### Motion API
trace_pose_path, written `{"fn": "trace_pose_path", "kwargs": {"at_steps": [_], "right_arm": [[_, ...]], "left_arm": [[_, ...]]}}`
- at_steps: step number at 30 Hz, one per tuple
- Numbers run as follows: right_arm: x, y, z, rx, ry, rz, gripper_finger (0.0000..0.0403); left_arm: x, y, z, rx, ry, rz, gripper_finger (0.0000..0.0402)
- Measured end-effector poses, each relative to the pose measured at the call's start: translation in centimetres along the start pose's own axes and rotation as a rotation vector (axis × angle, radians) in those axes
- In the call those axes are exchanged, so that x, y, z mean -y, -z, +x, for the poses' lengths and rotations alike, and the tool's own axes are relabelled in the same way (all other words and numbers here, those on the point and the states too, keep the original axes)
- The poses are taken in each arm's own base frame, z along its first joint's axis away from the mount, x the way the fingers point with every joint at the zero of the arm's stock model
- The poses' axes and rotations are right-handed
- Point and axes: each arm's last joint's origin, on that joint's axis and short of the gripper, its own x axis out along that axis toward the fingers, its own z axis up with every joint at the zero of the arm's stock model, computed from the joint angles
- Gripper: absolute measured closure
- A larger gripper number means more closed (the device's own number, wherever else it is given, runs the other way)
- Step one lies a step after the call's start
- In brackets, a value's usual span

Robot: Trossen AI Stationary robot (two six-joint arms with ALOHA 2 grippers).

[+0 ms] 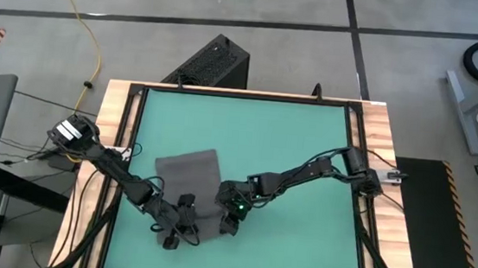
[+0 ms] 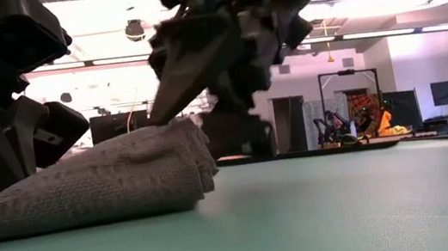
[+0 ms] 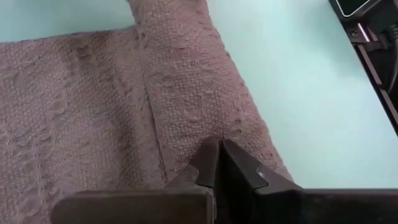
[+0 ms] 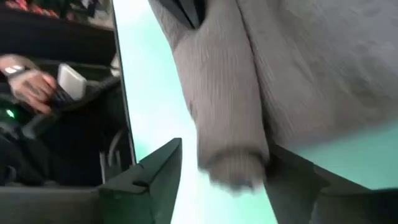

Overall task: Roll towel
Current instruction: Roll the gray towel

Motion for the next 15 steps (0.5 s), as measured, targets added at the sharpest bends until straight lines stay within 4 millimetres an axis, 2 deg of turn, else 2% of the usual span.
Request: {"fn": "trace_pose_path", "kwargs": {"at_steps": [5,8,12,15], "right_arm": [[-1.3,0.7,-2.2,-0.037,0.08,-0.078,0.0152],[-2.8,1.8,-3.1,-0.02,0.175,-0.214,0.0154],[-5.6,3.7,-2.3,0.091,0.297,-0.507,0.0154],[-7.4,5.5,-0.8,0.139,0.359,-0.833,0.0154]], "left_arm": [[0.1,0.1,0.0,-0.008,-0.008,-0.009,0.0401],[0.2,0.2,0.0,0.001,-0.026,-0.007,0.0401],[0.1,0.2,0.0,0.001,-0.033,-0.01,0.0401],[0.1,0.2,0.0,0.002,-0.035,-0.011,0.0401]]}}
